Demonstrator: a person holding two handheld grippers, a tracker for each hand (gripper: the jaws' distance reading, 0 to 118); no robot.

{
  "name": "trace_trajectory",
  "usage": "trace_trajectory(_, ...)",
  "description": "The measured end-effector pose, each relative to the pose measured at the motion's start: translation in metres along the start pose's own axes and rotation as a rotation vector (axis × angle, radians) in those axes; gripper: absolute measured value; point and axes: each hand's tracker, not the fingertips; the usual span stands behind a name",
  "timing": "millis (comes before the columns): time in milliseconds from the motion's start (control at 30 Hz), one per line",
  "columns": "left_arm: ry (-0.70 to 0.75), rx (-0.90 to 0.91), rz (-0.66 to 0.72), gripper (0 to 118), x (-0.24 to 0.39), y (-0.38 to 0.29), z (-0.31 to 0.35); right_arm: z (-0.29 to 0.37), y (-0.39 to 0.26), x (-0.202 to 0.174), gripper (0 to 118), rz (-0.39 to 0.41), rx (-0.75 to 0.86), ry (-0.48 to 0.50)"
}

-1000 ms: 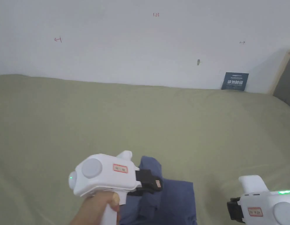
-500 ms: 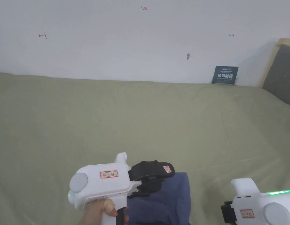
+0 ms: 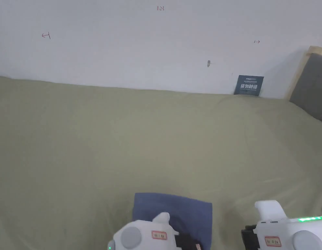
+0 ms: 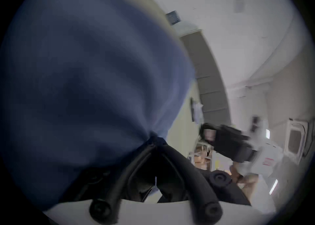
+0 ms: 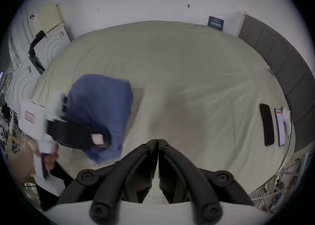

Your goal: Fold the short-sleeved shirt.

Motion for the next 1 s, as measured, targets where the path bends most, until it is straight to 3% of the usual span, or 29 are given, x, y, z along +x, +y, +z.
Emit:
trace_trajectory(67, -0.158, 0.04, 0.122, 0, -0.005, -0.002, 0.0, -0.001, 0.0, 0.001, 7, 0.001, -0.005, -0.002)
trace_trajectory(100, -0.119, 0.051, 0.137, 0, 0.001, -0.002, 0.0, -0.002, -0.001, 0.002, 7, 0.001, -0.006, -0.004)
trace_trajectory(267, -0.097, -0.012, -0.085, 1, 0.032, -0.005, 0.016, -0.007, 0.002, 0.0, 7, -0.015, -0.012, -0.006)
trace_trajectory(367, -0.206, 0.028, -0.161, 1, 0.039, -0.004, 0.052, -0.006, 0.012, -0.008, 7, -0.028, 0.001, 0.032)
trace_trajectory(500, -0.202, 0.161, -0.228, 1, 0.026, 0.012, 0.12, -0.009, 0.035, -0.03, 7, -0.03, 0.019, 0.113)
trace_trajectory(633, -0.045, 0.264, -0.146, 1, -0.017, 0.04, 0.175, -0.032, 0.056, -0.061, 7, -0.015, -0.042, 0.23)
trace_trajectory(700, -0.034, 0.294, -0.1, 1, -0.038, 0.048, 0.191, -0.048, 0.061, -0.074, 7, -0.018, -0.09, 0.28)
trace_trajectory(867, -0.065, 0.292, -0.038, 1, -0.069, 0.059, 0.191, -0.083, 0.061, -0.092, 7, 0.015, -0.184, 0.243)
trace_trajectory(967, -0.091, 0.241, 0.005, 1, -0.084, 0.065, 0.182, -0.095, 0.056, -0.081, 7, -0.043, -0.199, 0.252)
trace_trajectory(1000, -0.091, 0.228, 0.005, 6, -0.087, 0.065, 0.178, -0.096, 0.056, -0.079, 7, -0.051, -0.201, 0.257)
